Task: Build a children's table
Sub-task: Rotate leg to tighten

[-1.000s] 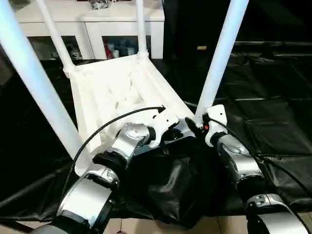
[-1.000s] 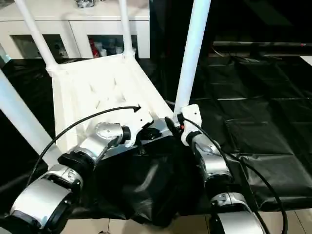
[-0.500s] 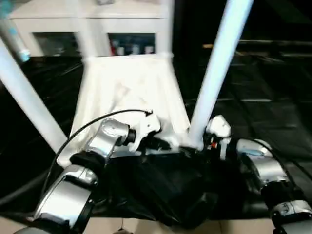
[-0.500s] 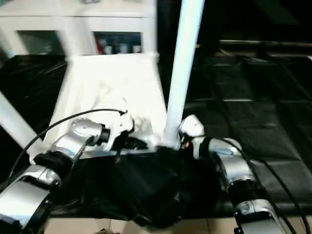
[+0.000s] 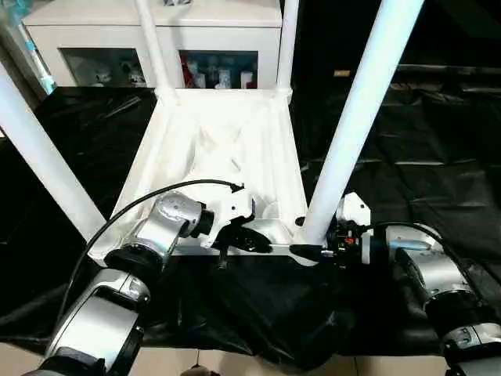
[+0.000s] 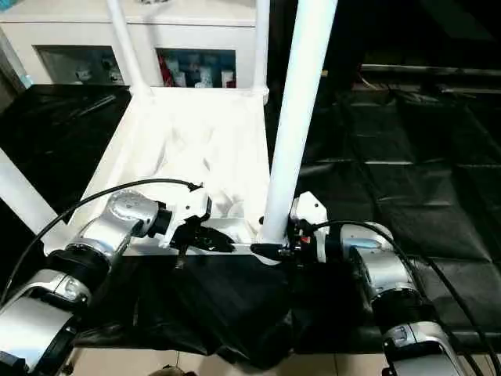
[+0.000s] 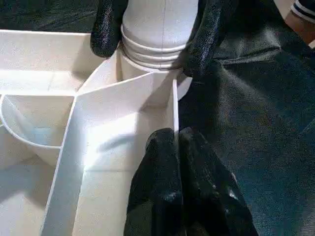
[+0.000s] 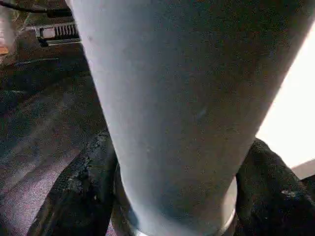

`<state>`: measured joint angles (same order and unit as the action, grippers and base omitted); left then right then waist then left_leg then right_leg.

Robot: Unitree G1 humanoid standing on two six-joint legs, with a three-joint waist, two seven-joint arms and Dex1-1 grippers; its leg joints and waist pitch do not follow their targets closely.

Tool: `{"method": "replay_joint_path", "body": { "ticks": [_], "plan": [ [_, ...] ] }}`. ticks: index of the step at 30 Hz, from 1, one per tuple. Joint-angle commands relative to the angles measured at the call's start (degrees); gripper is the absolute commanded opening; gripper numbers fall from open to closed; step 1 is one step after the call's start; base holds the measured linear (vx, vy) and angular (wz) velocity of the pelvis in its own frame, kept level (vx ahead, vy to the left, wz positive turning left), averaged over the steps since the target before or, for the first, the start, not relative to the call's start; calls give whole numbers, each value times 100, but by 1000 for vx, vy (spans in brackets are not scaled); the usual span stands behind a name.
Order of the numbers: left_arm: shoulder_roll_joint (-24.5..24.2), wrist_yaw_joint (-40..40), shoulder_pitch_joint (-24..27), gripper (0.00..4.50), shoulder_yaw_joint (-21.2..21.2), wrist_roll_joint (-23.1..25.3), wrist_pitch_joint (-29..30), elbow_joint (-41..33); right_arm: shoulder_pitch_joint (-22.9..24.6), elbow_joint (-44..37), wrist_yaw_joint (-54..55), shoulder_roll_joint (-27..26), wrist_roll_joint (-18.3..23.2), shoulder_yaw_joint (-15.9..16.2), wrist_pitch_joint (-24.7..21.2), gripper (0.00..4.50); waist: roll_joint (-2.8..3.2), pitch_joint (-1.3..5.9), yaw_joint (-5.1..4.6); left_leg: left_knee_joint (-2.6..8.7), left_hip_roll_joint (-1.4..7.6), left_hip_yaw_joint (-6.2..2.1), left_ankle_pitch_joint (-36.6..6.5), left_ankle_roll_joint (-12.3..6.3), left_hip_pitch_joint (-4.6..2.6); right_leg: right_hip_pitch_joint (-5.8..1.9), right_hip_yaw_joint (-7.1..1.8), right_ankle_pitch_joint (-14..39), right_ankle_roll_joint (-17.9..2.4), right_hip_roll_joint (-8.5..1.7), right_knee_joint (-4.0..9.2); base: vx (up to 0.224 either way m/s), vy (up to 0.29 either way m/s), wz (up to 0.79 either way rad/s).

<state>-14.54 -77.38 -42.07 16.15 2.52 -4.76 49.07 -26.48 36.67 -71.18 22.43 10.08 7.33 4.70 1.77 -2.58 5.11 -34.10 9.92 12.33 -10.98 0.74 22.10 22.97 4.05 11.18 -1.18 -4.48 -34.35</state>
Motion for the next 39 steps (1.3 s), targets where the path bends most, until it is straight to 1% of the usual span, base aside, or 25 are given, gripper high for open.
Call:
{"method": "replay_joint_path", "body": {
  "ticks": [1, 3, 4, 6, 8, 9, 10, 11, 13, 14, 15, 18, 19, 20, 21, 23, 25, 28, 30, 31, 32, 34, 35, 36, 39],
  "plan": [
    [88, 31, 39, 0, 48, 7, 68, -31, 97, -83, 125, -64, 80, -68, -173, 273, -75, 386, -6, 324, 428, -194, -491, -786, -124, -294, -278, -46, -1652, -499, 276, 0, 0, 0],
    [183, 486, -33, 0, -18, 94, 87, 121, 50, 61, 580, -175, -19, -150, -255, 272, -87, 364, -9, 338, 428, -199, -617, -722, -121, -287, -273, 238, -1608, -503, 309, 0, 0, 0],
    [183, 486, -33, 0, -18, 94, 87, 121, 50, 61, 580, -175, -19, -150, -255, 272, -81, 347, -19, 352, 428, -201, -803, -618, -132, -276, -273, 599, -1548, -504, 352, 0, 0, 0],
    [386, 1253, -171, 0, -134, 186, 90, 369, -97, 524, 1833, -395, -397, -256, -235, 272, -83, 312, -56, 382, 419, -208, -1086, -400, -155, -241, -282, 1182, -1424, -507, 420, 0, 0, 0],
    [597, 1815, -278, 0, -181, 247, 132, 535, -157, 785, 2738, -645, -498, -397, -362, 270, -102, 278, -134, 424, 395, -252, -1469, -106, -165, -245, -283, 2030, -1179, -520, 498, 0, 0, 0],
    [682, 2031, -315, 0, -194, 267, 161, 589, -170, 839, 3039, -748, -504, -449, -404, 270, -90, 265, -189, 441, 392, -267, -1648, -12, -181, -222, -287, 2322, -1077, -522, 539, 0, 0, 0],
    [736, 2174, -340, 0, -202, 280, 179, 623, -178, 873, 3233, -815, -508, -482, -435, 270, -93, 275, -204, 442, 394, -280, -1704, 14, -192, -224, -290, 2357, -1052, -524, 544, 0, 0, 0],
    [773, 2279, -352, 0, -216, 283, 195, 642, -183, 886, 3393, -871, -514, -507, -465, 270, -67, 289, -233, 451, 399, -286, -1677, 15, -186, -238, -296, 2195, -1057, -519, 534, 0, 0, 0],
    [1000, 2756, -428, 0, -260, 305, 293, 742, -219, 917, 4007, -1153, -483, -626, -605, 270, -79, 297, -259, 454, 396, -274, -1572, -29, -154, -253, -305, 1892, -1100, -505, 515, 0, 0, 0],
    [1153, 2983, -468, 0, -269, 311, 358, 793, -245, 930, 4383, -1354, -466, -691, -677, 270, -67, 289, -277, 452, 385, -260, -1611, -46, -194, -223, -306, 1718, -1179, -494, 522, 0, 0, 0],
    [1239, 3124, -489, 0, -274, 319, 386, 820, -258, 933, 4587, -1470, -464, -717, -717, 270, -56, 286, -297, 449, 377, -250, -1621, -41, -198, -218, -315, 1712, -1192, -490, 524, 0, 0, 0],
    [1460, 3457, -554, 0, -298, 356, 382, 949, -305, 967, 5098, -1763, -726, -589, -696, 270, -67, 287, -316, 438, 357, -250, -1682, -67, -222, -221, -313, 2001, -1125, -507, 576, 0, 0, 0],
    [1497, 3496, -568, 0, -303, 363, 354, 987, -320, 993, 5185, -1819, -796, -544, -675, 270, -69, 289, -318, 442, 355, -256, -1638, -71, -212, -226, -314, 1985, -1112, -507, 572, 0, 0, 0],
    [1528, 3396, -562, 0, -311, 319, 345, 973, -302, 950, 5119, -1854, -930, -383, -440, 270, -88, 299, -324, 446, 359, -254, -1532, -120, -193, -249, -309, 1821, -1112, -501, 557, 0, 0, 0],
    [1513, 3343, -550, 0, -303, 313, 327, 953, -283, 894, 5041, -1849, -924, -357, -363, 270, -77, 305, -313, 444, 360, -251, -1458, -175, -186, -260, -308, 1699, -1129, -505, 545, 0, 0, 0],
    [1475, 3231, -527, 0, -293, 304, 271, 930, -267, 813, 4979, -1828, -898, -364, -301, 326, -84, 303, -313, 444, 365, -246, -1422, -222, -184, -260, -309, 1614, -1148, -503, 541, 0, 0, 0],
    [1398, 3065, -495, 0, -273, 303, 223, 881, -288, 783, 4845, -1706, -958, -321, -149, 340, -85, 301, -309, 444, 365, -242, -1400, -271, -180, -264, -307, 1601, -1173, -507, 540, 0, 0, 0],
    [1213, 2724, -428, 0, -230, 291, -2, 789, -309, 724, 4247, -1502, -712, -432, -17, 361, -89, 312, -301, 434, 366, -243, -1319, -356, -160, -289, -309, 1494, -1195, -516, 524, 0, 0, 0],
    [1090, 2478, -406, 0, -234, 242, -112, 743, -266, 539, 3557, -1303, -554, -386, -24, 361, -110, 323, -285, 418, 371, -234, -1194, -482, -147, -316, -308, 1228, -1256, -512, 494, 0, 0, 0],
    [1066, 2406, -399, 0, -226, 233, -124, 730, -251, 502, 3435, -1262, -541, -360, -20, 361, -101, 332, -272, 408, 383, -231, -1035, -547, -140, -318, -305, 964, -1331, -506, 457, 0, 0, 0],
    [939, 2063, -354, 0, -173, 221, -164, 662, -167, 345, 2848, -1043, -517, -207, 28, 361, -92, 335, -263, 406, 395, -228, -917, -602, -135, -321, -296, 735, -1410, -499, 425, 0, 0, 0],
    [860, 1837, -319, 0, -138, 205, -213, 618, -113, 263, 2541, -900, -531, -107, 96, 361, -101, 354, -222, 369, 394, -209, -754, -717, -116, -345, -279, 440, -1475, -492, 378, 0, 0, 0],
    [727, 1452, -266, 0, -93, 177, -209, 546, -46, 189, 2101, -679, -558, 12, 186, 361, -99, 349, -210, 365, 399, -199, -732, -770, -113, -333, -275, 363, -1519, -492, 367, 0, 0, 0],
    [727, 1452, -266, 0, -93, 177, -209, 546, -46, 189, 2101, -679, -558, 12, 186, 361, -96, 344, -198, 366, 405, -196, -760, -775, -119, -323, -274, 401, -1524, -495, 373, 0, 0, 0],
    [487, 787, -198, 0, -29, 121, -338, 436, 66, -39, 1249, -359, -307, 37, 58, 361, -107, 333, -148, 371, 416, -195, -872, -722, -129, -311, -281, 650, -1505, -501, 394, 0, 0, 0]
  ]
}}
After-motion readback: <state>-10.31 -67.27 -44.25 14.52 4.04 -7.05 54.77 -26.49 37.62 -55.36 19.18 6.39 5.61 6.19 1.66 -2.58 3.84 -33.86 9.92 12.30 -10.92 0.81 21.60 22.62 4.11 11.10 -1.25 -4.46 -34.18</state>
